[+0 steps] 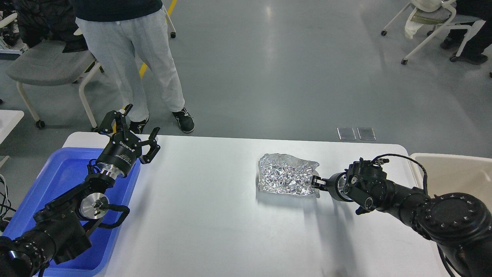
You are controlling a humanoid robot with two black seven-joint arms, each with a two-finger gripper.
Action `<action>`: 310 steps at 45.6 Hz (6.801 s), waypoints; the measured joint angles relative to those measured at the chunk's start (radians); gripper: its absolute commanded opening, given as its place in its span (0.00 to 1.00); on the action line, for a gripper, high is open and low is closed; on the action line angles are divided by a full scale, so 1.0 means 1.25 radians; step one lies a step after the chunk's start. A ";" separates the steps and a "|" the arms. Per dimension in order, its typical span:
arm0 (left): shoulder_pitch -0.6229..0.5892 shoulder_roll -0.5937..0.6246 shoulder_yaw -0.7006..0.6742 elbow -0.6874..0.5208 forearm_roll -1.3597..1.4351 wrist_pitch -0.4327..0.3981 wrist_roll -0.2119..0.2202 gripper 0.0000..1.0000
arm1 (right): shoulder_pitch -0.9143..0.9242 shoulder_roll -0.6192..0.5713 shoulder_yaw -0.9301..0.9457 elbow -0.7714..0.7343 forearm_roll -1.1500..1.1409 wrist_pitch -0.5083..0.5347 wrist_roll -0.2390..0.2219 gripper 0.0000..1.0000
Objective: Tidy desktop
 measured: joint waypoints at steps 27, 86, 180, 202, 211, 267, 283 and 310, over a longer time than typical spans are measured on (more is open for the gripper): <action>0.000 0.000 0.000 0.000 0.000 0.000 0.000 1.00 | 0.010 0.000 0.107 0.019 0.009 0.005 0.005 0.00; 0.000 0.000 0.000 0.000 0.000 -0.001 0.000 1.00 | 0.508 -0.525 0.022 0.499 0.166 0.161 -0.083 0.00; 0.000 0.000 0.000 0.000 0.000 0.000 0.000 1.00 | -0.422 -0.345 0.606 -0.383 0.406 -0.054 -0.078 0.00; 0.000 0.000 0.000 0.000 0.000 0.000 0.000 1.00 | -0.336 -0.268 0.549 -0.385 0.406 -0.055 -0.079 0.88; 0.000 0.000 0.000 0.000 0.000 0.000 0.000 1.00 | -0.307 -0.249 0.536 -0.385 0.406 -0.055 -0.078 1.00; 0.000 -0.001 0.001 0.000 0.000 0.000 0.000 1.00 | 0.103 -0.328 0.693 -0.389 0.623 0.163 -0.115 1.00; 0.000 -0.001 0.001 0.000 0.000 0.001 -0.001 1.00 | 0.159 -0.318 0.892 -0.268 0.653 0.300 -0.164 1.00; 0.000 0.000 0.001 0.000 0.000 0.001 -0.001 1.00 | 0.001 -0.159 0.962 0.081 0.660 0.308 -0.160 1.00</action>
